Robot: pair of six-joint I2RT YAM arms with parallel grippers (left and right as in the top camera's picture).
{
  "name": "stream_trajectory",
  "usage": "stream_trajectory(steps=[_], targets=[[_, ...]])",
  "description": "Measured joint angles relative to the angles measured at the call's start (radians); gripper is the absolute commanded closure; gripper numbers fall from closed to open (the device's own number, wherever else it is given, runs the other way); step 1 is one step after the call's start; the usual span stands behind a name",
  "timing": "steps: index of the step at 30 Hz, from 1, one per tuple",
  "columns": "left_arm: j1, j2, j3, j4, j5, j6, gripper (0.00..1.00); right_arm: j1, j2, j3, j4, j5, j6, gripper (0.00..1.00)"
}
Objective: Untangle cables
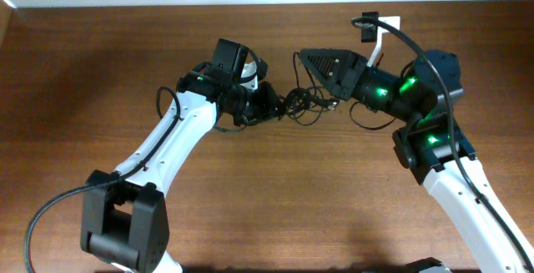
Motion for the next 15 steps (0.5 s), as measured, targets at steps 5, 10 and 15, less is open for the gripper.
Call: stream_trajectory(steps=[5,10,15], targets=[[0.000,0.000,0.000,-0.003,-0.042,0.001,1.00,0.000,0.000,0.000,-0.001,0.009,0.000,0.96],[0.000,0.000,0.000,-0.037,-0.168,0.000,1.00,0.000,0.000,0.000,-0.003,0.017,0.000,0.96],[0.000,0.000,0.000,-0.091,-0.370,0.000,1.00,0.000,0.000,0.001,-0.110,0.082,-0.031,0.96]])
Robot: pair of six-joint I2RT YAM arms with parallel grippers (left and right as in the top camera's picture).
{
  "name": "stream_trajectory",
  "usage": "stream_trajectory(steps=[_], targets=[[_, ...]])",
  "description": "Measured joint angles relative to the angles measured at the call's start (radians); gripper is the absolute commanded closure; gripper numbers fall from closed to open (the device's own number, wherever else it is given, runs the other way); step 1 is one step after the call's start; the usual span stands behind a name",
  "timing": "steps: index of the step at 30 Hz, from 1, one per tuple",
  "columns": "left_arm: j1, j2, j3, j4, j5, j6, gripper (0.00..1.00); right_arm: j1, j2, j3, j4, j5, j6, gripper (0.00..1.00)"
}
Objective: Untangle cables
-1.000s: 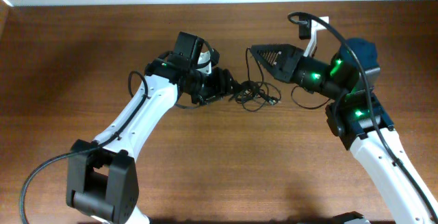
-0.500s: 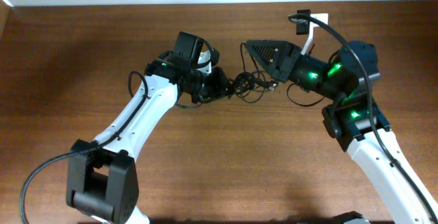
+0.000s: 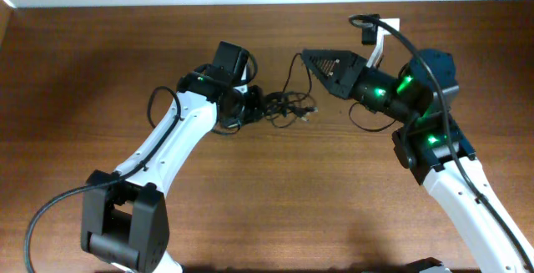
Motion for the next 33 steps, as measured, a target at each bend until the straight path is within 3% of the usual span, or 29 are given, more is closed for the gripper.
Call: stream_trajectory(steps=[9,17,22,27,31,33], targets=[[0.000,0.000,0.000,-0.071,-0.307,0.000,1.00,-0.028,0.000,0.004,-0.361,0.293,-0.053,0.96],[0.000,0.000,0.000,-0.071,-0.380,0.000,0.98,-0.192,0.002,0.006,-0.640,0.529,-0.121,0.96],[0.000,0.000,0.000,-0.060,-0.375,0.003,0.81,-0.228,0.006,0.006,-0.678,0.571,-0.132,0.96],[0.000,0.000,0.000,-0.027,-0.277,0.002,0.66,-0.214,0.051,0.006,-0.652,0.465,-0.134,0.96],[0.000,0.000,0.000,-0.018,-0.211,0.005,0.47,-0.179,0.122,0.006,-0.505,0.225,-0.146,0.96],[0.000,0.000,0.000,-0.015,-0.186,0.004,0.29,-0.150,0.156,0.004,-0.384,0.066,-0.156,0.96]])
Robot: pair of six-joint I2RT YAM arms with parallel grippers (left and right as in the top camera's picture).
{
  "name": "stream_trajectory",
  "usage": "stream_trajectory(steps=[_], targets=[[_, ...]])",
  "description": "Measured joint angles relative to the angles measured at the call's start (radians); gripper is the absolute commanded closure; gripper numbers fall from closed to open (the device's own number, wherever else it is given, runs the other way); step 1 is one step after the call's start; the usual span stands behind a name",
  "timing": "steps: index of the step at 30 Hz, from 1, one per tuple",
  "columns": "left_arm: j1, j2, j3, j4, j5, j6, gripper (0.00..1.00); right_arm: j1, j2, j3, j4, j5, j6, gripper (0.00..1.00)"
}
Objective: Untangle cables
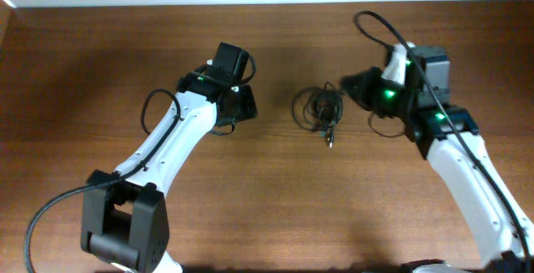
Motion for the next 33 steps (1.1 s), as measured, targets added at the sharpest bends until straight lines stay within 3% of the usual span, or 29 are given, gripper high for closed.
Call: stream_trajectory(steps=[2,4,5,10,14,16,18,22,27,30,33], targets=[[0.000,0.000,0.000,0.000,0.014,-0.001,0.11,0.027,0.021,0.001,0.155,-0.164,-0.005,0.96],[0.000,0.000,0.000,0.000,0.023,0.002,0.02,0.039,0.021,-0.002,0.266,-0.254,0.006,0.96],[0.000,0.000,0.000,0.000,0.027,0.000,0.01,0.046,0.023,-0.003,0.421,-0.329,0.048,0.96],[0.000,0.000,0.000,0.001,0.031,-0.004,0.01,0.049,0.019,0.001,0.819,-0.499,0.272,0.96],[0.000,0.000,0.000,0.011,0.030,-0.004,0.01,0.049,0.016,0.007,1.353,-0.573,0.561,0.96],[0.000,0.000,0.000,0.011,0.031,-0.004,0.01,0.049,0.005,0.011,1.451,-0.600,0.622,0.96],[0.000,0.000,0.000,0.011,0.030,-0.004,0.03,0.049,-0.009,0.014,1.389,-0.635,0.650,0.96],[0.000,0.000,0.000,0.012,0.031,-0.004,0.08,0.050,0.002,0.015,1.034,-0.662,0.629,0.96],[0.000,0.000,0.000,0.006,0.031,-0.004,0.02,0.050,0.008,0.014,0.866,-0.650,0.535,0.96],[0.000,0.000,0.000,-0.005,0.031,-0.004,0.04,0.050,0.008,0.015,0.787,-0.626,0.465,0.96],[0.000,0.000,0.000,-0.004,0.030,-0.004,0.05,0.050,0.008,0.023,0.517,-0.552,0.346,0.95]])
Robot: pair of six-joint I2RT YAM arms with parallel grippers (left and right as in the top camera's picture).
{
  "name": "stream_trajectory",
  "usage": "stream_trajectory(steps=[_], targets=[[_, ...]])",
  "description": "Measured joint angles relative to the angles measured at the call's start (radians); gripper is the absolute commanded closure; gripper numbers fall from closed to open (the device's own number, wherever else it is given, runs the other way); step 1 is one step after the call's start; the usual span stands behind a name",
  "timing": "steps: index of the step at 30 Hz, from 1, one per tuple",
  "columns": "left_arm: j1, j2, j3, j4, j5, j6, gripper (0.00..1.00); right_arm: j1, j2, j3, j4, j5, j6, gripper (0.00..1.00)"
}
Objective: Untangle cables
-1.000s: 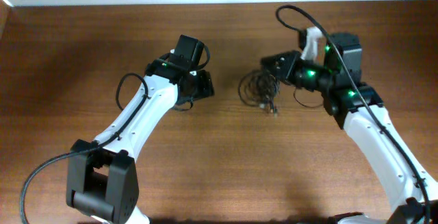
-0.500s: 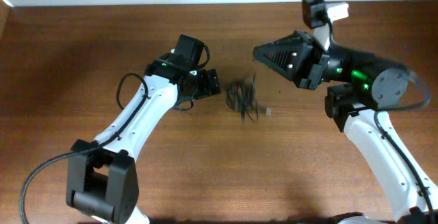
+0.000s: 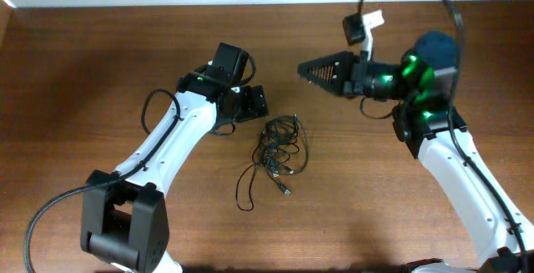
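A tangle of thin black cables (image 3: 276, 152) lies on the wooden table (image 3: 100, 64) in the middle. One loose loop trails to the lower left and a plug end points down to the right. Neither gripper touches it. My left gripper (image 3: 255, 104) sits just up and left of the tangle, low over the table, its fingers apart and empty. My right gripper (image 3: 304, 70) is raised at the upper right. It points left as a dark wedge and holds nothing.
The right arm's own black cable arches over its wrist at the back edge. A small black and white tag (image 3: 360, 27) hangs by it. The left arm's cable (image 3: 154, 106) loops beside its forearm.
The cable tangle was bunched near the right gripper at the centre right. It now lies spread out lower and further left. The right gripper is raised and points left. The left gripper has hardly moved.
First both grippers held the tangle stretched between them at the back. Then the left gripper had it drawn toward itself. Later the left gripper was free, with the bunch near the right gripper. Now the cables lie loose on the table, apart from both.
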Motion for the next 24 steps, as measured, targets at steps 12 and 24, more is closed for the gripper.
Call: stream_trajectory(steps=[12,24], targets=[[0.053,0.000,0.000,0.000,-0.015,0.000,0.02,0.020,0.002,-0.007,-0.801,0.552,-0.491,0.40],[0.139,0.000,0.000,-0.027,-0.048,0.000,0.01,0.280,0.224,-0.007,-0.805,0.757,-0.393,0.33]])
